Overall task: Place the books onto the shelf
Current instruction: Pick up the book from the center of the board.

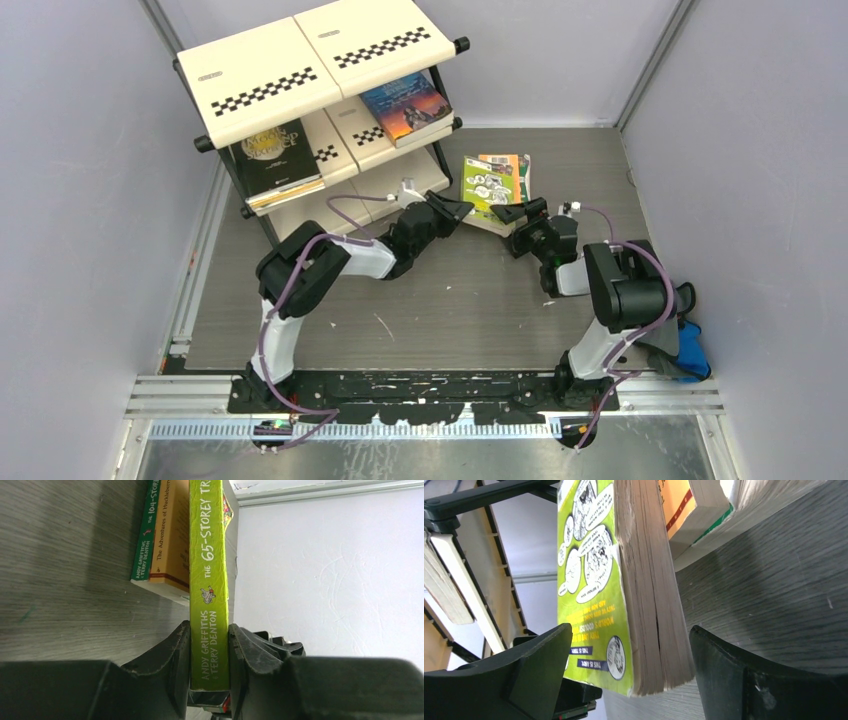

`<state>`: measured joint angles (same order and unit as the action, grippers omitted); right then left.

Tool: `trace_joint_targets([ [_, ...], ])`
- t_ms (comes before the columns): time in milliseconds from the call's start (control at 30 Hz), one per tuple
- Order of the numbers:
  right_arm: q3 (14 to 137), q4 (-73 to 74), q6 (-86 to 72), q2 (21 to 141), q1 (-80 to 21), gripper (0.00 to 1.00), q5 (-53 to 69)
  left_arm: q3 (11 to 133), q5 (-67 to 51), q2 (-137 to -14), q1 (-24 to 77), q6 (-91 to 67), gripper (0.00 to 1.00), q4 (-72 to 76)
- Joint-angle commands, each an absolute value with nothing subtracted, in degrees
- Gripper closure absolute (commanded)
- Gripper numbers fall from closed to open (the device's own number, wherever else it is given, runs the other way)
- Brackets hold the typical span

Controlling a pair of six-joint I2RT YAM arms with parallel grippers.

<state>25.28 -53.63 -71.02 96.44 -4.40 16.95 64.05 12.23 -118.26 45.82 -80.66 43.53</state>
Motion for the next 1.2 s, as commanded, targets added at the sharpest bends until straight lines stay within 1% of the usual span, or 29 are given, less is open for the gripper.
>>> trace_joint_targets([
  [0,26.4,-64.0,-74.4,98.7,-4.7,0.1,18.2,63.1,11.2,-113.4,46.6,-82.7,1.0,47.2],
  [267,27.0,-70.6,-78.6,101.8,-4.7,0.22,19.5,62.4,10.9,-113.5,47.2,-83.3,1.0,47.3],
  [367,26.9,-70.5,-78.5,101.1,-4.7,0.28,19.7,62.1,10.5,-113.6,47.2,-83.2,1.0,47.2],
  [433,26.9,-70.0,-78.3,100.5,-4.7,0.35,19.9,61.8,10.2,-113.6,47.2,-83.2,1.0,47.1],
  [633,27.0,-68.3,-77.8,99.5,-4.8,0.68,20.1,60.1,9.4,-113.2,47.3,-83.2,1.0,47.3],
  [767,26.7,-67.0,-77.0,98.8,-4.9,0.83,20.1,58.9,9.0,-112.3,47.4,-82.4,1.0,47.3],
  [900,26.1,-64.5,-75.5,96.4,-5.0,0.94,20.0,56.1,9.4,-110.6,47.3,-81.7,1.0,47.8],
  [1000,25.8,-59.8,-73.3,92.8,-5.3,0.99,19.7,54.2,9.7,-108.8,47.2,-80.6,1.0,47.8],
  [1167,26.6,-47.4,-67.1,84.2,-6.8,0.99,18.5,52.1,9.5,-105.1,47.2,-77.5,1.0,46.1],
])
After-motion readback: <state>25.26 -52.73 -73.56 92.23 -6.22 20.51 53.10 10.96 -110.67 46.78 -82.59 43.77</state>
